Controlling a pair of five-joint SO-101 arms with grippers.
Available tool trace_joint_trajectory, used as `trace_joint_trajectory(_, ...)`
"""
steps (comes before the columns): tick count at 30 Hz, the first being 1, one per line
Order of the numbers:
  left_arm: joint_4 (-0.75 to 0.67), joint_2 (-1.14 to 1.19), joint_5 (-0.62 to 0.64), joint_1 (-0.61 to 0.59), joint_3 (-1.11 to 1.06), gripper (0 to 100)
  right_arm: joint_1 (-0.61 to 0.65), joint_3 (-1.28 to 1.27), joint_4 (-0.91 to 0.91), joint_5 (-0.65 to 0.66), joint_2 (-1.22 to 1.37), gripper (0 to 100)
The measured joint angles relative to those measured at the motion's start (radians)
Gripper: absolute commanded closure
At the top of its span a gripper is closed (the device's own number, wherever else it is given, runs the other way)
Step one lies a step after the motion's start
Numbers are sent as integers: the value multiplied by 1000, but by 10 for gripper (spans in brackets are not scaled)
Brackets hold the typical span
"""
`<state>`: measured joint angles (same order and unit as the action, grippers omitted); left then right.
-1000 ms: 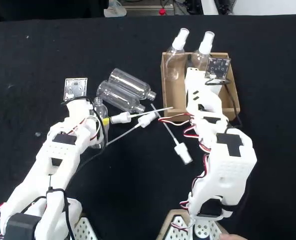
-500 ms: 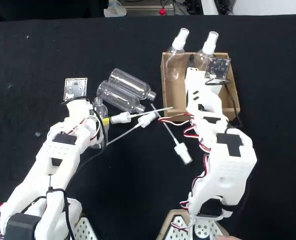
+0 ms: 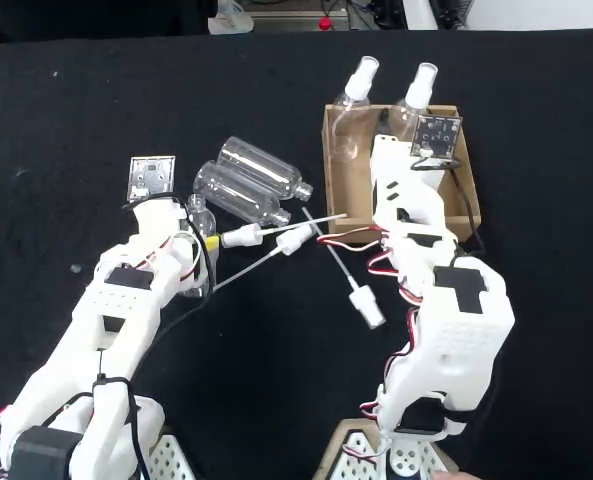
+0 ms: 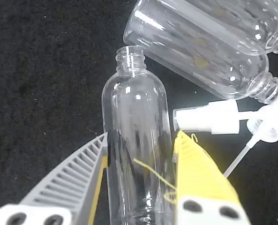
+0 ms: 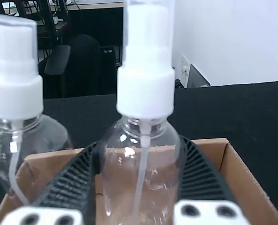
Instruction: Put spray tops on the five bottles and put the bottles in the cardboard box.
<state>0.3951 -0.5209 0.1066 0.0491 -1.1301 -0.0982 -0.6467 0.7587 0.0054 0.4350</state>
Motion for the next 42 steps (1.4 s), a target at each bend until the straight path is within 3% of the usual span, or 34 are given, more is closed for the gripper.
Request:
trace_joint_trajectory(7, 0, 0, 0, 0, 0, 784, 0, 0, 0, 0, 0, 745)
trace_joint_trajectory(36, 0, 0, 0, 0, 0, 784, 21, -8, 0, 0, 0, 745)
trace_joint_trajectory(42, 0, 0, 0, 0, 0, 784, 8, -8, 0, 0, -2, 857)
